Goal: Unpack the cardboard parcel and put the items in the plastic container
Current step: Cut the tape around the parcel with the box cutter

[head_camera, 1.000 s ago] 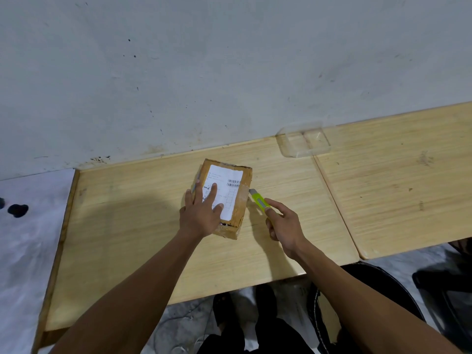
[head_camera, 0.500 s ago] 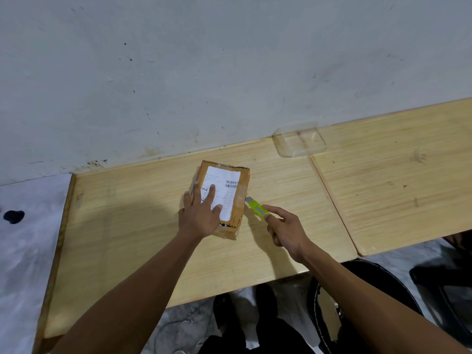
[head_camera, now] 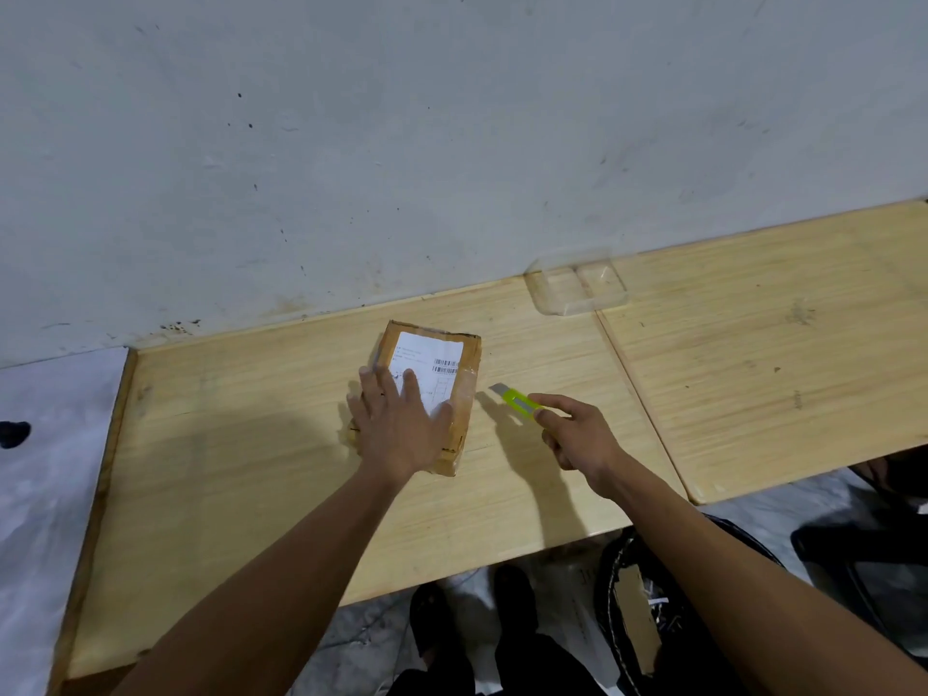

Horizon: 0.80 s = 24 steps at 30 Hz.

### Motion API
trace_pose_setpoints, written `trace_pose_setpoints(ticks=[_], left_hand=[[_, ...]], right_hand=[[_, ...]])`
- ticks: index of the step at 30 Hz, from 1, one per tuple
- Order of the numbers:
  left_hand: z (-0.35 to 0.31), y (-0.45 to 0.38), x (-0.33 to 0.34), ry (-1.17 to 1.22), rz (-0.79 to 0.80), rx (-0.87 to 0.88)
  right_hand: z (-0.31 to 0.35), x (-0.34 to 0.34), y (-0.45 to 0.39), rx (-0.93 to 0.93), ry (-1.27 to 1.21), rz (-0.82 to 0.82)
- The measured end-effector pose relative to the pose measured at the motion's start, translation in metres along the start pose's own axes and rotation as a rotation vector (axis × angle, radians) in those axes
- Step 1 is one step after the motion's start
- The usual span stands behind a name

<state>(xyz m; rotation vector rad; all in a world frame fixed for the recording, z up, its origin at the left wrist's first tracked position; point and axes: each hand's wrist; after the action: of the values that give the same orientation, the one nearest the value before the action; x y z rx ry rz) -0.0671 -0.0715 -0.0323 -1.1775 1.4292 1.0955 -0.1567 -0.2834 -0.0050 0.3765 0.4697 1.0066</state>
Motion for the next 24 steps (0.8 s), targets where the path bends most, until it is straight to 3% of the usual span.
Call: trace_pose_setpoints(ticks=[4, 7, 13, 17, 20, 24], left_hand=[[-0.03, 0.004, 0.009, -0.021, 0.108, 0.04], [-0.024, 0.001, 0.011, -0.042, 0.103, 0.086], [0.034, -0.005, 0.002, -0.108, 0.141, 0.45], [0.072, 0.0, -0.005, -0.001, -0.017, 0.673], [0.082, -0.001, -0.009, 0.095, -0.205, 0.687], [0.078, 0.004, -0.002, 0.111, -0.176, 0.538]], right_hand=[[0.005, -0.003, -0.002, -0.02, -0.013, -0.061], [0.007, -0.002, -0.003, -0.051, -0.015, -0.063], [0.011, 0.01, -0.006, -0.102, -0.034, -0.057], [0.016, 0.021, -0.008, -0.155, -0.029, -0.041], [0.019, 0.029, -0.01, -0.198, -0.009, -0.036], [0.021, 0.038, -0.015, -0.245, 0.065, -0.03]])
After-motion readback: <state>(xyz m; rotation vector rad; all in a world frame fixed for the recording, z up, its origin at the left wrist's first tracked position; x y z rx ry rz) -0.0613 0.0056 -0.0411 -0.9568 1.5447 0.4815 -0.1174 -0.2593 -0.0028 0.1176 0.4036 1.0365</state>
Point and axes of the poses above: each hand's wrist, its own y-axis away from the middle knuckle, its own x-axis out of the palm, z = x × y, and after that the axes turned 12 degrees about -z, right-handed
